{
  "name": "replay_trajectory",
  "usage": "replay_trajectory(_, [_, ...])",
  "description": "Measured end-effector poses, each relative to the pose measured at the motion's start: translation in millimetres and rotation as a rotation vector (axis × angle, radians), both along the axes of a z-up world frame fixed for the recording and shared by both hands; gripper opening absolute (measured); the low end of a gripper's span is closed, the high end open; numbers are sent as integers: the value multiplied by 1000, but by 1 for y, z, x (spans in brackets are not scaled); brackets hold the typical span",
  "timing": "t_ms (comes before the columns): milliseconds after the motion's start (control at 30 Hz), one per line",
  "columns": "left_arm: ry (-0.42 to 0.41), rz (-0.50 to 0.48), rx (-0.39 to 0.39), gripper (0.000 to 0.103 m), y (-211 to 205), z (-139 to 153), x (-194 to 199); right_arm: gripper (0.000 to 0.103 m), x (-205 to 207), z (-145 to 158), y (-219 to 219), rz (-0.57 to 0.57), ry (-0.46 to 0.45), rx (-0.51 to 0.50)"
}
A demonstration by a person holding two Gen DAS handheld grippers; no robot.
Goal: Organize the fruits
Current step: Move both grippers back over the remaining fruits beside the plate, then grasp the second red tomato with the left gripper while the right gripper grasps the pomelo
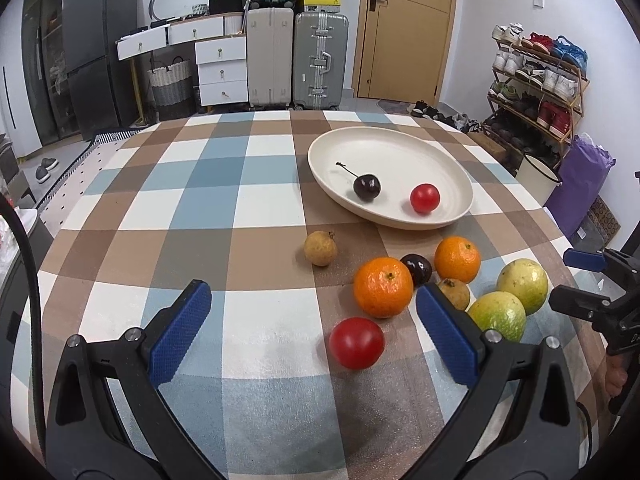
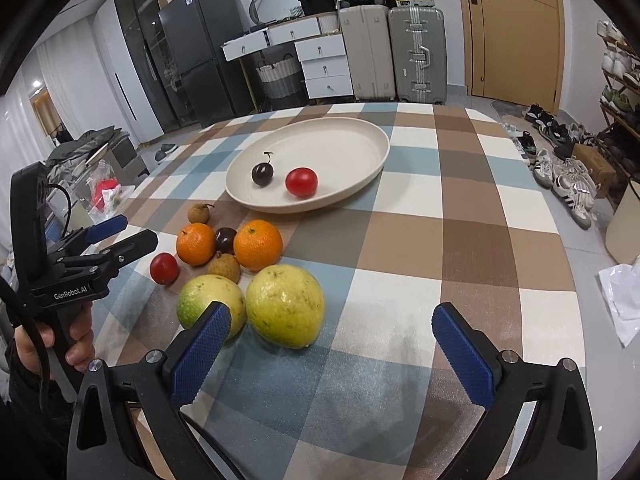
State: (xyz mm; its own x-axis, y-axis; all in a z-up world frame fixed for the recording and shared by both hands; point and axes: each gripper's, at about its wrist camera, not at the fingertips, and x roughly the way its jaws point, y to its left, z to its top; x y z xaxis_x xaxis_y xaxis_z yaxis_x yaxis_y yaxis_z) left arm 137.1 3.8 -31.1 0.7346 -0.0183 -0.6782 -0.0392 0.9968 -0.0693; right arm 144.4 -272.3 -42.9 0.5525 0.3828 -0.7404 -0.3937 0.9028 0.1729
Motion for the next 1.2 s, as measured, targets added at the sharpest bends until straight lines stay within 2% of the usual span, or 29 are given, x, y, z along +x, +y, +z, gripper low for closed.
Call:
replay_trajectory(267, [37,-12,-3,102,-1,-9,5,102,9,-16,9,5,44,-35])
replay_trajectory(600, [99,-29,-15,102,1,-23,13,102,20,-29,27,45,34,-102])
replay_trajectory(633, [106,-36,-17,102,1,-24,13,101,22,-29,29,50,33,-96])
replay_trajectory(767, [126,-54,-12,102,-3,-28,14,83,24,-27,32,72,37,-79])
replay_trajectory(800, [131,-54,-11,102,-3,-29,15,82,24,-27,32,76,38,-75])
replay_trajectory(867, [138,-61,-21,97,-4,-30,14,72,24,-25,32,87,38,-61])
replay_trajectory(1033, [165,-86,-11,69,-9,-34,15,50,20,-24,33,112,52,-24])
replay_trajectory(1167, [158,-144,2,49,-17,-34,13,50,18,-23,35,101,49,-30])
replay_trajectory(1200, [155,-159,4,37,-19,-33,13,50,18,-23,35,96,50,-28])
